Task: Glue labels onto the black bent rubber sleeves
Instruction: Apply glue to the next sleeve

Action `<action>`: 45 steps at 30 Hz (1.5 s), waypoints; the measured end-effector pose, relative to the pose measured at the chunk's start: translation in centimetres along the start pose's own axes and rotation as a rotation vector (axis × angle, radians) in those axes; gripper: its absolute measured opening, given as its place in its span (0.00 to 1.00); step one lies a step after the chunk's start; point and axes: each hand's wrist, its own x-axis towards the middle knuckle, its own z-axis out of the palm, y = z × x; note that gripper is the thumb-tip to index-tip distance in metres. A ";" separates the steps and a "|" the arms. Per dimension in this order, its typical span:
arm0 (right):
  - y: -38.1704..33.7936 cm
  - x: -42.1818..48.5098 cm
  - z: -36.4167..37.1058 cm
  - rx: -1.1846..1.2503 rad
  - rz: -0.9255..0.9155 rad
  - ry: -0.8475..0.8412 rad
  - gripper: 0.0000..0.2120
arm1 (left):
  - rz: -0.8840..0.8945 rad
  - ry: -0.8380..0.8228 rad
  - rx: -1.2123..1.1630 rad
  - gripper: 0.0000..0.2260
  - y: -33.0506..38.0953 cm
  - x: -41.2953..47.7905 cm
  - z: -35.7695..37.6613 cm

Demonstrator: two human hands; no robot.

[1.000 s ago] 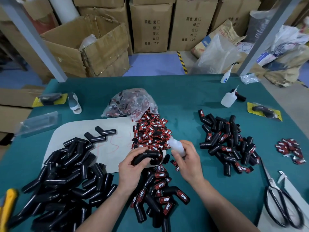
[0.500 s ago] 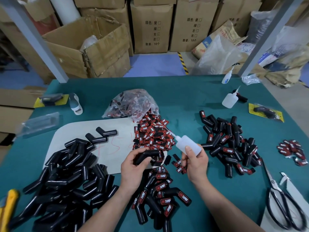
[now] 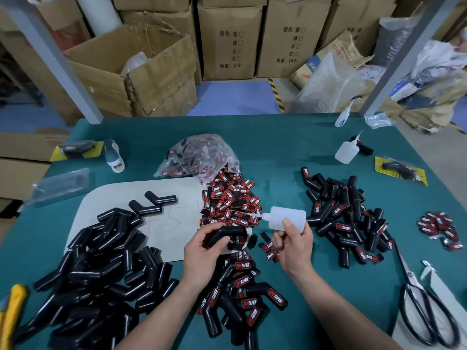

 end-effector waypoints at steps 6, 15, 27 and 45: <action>-0.9 -0.7 -0.1 -0.226 -0.204 0.002 0.05 | 0.028 -0.004 -0.005 0.23 0.3 -0.5 0.3; -0.6 -1.0 -1.2 -0.571 -0.519 0.158 0.09 | 0.049 -0.028 0.034 0.21 0.6 -0.7 0.4; -1.1 -1.2 -0.6 -0.649 -0.626 0.144 0.20 | 0.045 -0.013 0.026 0.19 0.8 -0.7 0.5; -1.0 -1.2 -0.7 -0.643 -0.645 0.103 0.13 | 0.040 -0.022 0.033 0.22 0.8 -0.7 0.4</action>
